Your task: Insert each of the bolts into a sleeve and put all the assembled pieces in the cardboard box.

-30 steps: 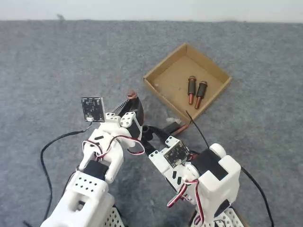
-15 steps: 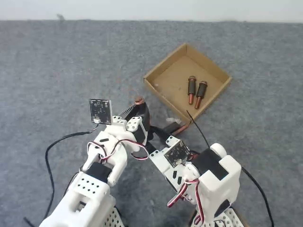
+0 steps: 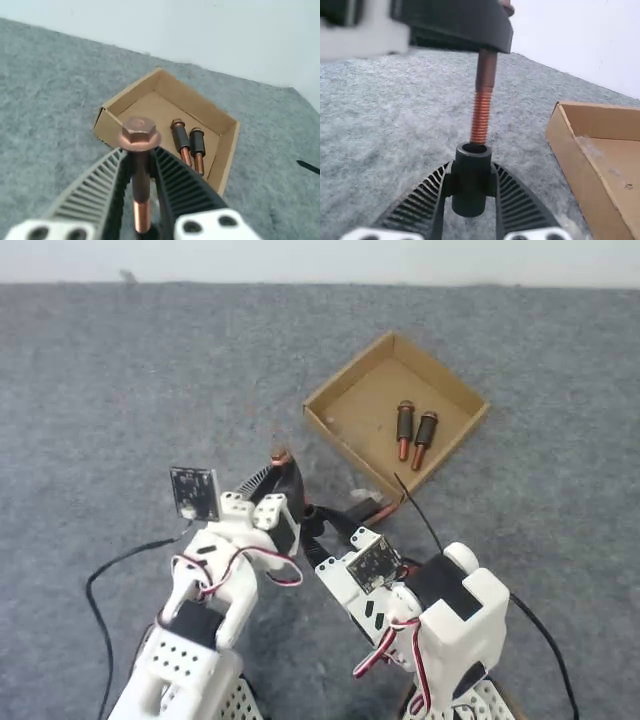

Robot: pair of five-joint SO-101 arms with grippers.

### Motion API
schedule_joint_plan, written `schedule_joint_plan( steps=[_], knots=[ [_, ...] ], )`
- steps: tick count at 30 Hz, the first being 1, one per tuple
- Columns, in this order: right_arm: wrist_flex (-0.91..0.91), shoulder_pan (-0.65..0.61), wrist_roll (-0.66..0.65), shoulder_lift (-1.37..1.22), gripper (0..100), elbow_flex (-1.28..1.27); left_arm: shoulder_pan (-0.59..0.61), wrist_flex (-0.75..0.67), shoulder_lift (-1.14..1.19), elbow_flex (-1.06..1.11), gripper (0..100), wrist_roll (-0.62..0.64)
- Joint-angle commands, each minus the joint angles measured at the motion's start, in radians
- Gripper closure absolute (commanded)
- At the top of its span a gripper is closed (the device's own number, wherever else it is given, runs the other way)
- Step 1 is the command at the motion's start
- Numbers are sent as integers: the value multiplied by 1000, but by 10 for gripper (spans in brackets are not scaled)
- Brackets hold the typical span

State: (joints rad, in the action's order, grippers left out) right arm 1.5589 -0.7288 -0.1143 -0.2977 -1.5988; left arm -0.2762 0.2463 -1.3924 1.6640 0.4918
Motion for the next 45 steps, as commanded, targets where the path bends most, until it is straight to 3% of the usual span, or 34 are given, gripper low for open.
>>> schedule_joint_plan(
  steps=[1,8,24,29,36,45],
  knots=[
    [-2,21,3,2,992,17,-15,94,-193,15,987,-26],
    [-2,22,0,2,992,17,-58,206,-284,28,987,-28],
    [-1,22,0,5,992,11,-37,141,-282,28,987,-31],
    [-4,22,0,5,992,12,-35,49,-262,28,987,-64],
    [-7,22,0,7,992,15,-35,-157,12,22,987,-71],
    [-7,38,3,7,992,17,-41,-169,135,-24,987,-69]
  ],
)
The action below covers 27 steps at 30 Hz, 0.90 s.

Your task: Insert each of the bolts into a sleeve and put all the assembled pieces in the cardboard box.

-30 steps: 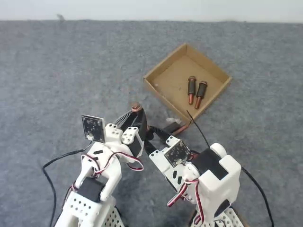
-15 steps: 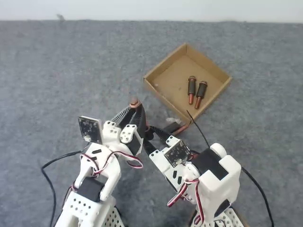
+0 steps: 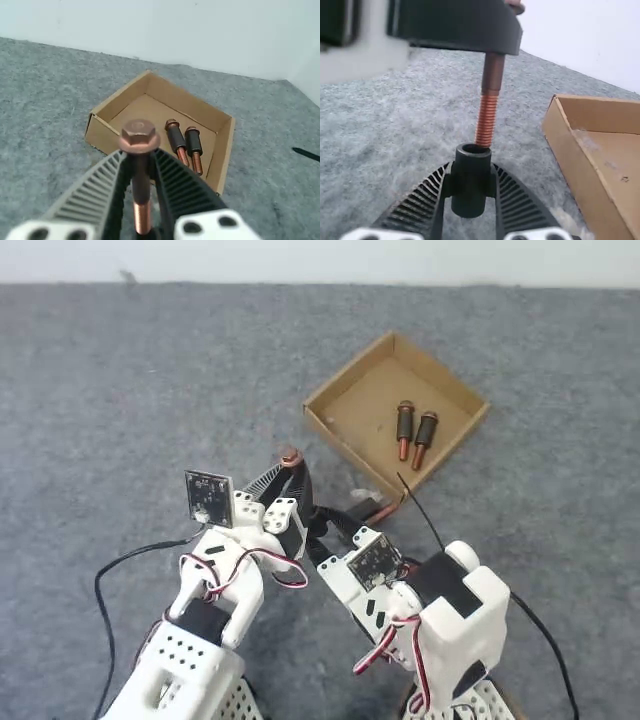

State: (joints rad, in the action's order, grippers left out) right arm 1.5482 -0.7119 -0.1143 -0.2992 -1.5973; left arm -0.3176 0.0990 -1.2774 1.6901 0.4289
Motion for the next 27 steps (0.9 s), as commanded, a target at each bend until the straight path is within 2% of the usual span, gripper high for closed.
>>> schedule_joint_plan(
  steps=[1,11,27],
  knots=[
    [4,21,3,8,992,15,0,-21,20,-51,987,-6],
    [2,31,3,4,992,26,-3,-21,20,-47,987,-5],
    [2,38,0,5,992,26,-31,74,20,-51,987,-3]
  ],
)
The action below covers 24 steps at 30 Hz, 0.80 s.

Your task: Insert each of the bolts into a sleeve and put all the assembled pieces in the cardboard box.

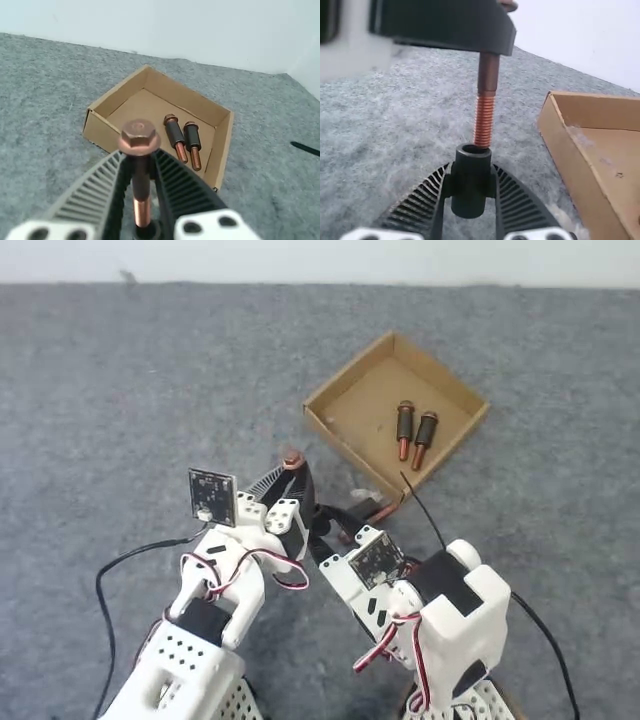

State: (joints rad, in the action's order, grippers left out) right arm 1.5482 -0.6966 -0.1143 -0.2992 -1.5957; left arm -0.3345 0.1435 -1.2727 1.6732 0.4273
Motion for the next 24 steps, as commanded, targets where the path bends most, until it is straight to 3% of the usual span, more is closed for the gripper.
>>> schedule_joint_plan(
  steps=[1,24],
  knots=[
    [2,27,2,8,992,25,-14,31,15,-35,987,-2],
    [4,31,0,12,992,20,-60,74,14,-38,987,-2]
  ],
)
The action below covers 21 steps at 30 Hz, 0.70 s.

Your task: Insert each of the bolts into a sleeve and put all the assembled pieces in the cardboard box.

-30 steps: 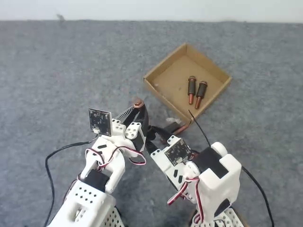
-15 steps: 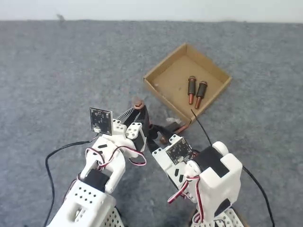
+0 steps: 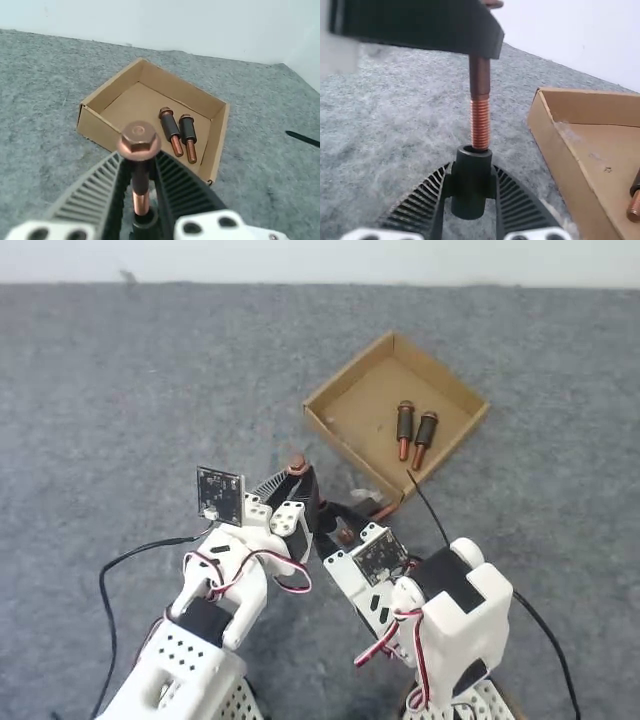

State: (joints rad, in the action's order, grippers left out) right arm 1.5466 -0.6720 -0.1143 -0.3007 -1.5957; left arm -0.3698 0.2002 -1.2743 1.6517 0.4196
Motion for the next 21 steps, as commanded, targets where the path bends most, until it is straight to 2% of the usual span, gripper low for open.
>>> schedule_joint_plan(
  steps=[1,13,18,21],
  knots=[
    [5,7,0,13,992,20,-25,17,15,-16,987,6],
    [5,7,-2,12,992,20,-25,20,15,-38,987,6],
    [5,8,-64,5,992,21,-29,206,15,-147,987,6],
    [5,7,-78,5,992,21,-26,203,17,-157,987,6]
  ],
)
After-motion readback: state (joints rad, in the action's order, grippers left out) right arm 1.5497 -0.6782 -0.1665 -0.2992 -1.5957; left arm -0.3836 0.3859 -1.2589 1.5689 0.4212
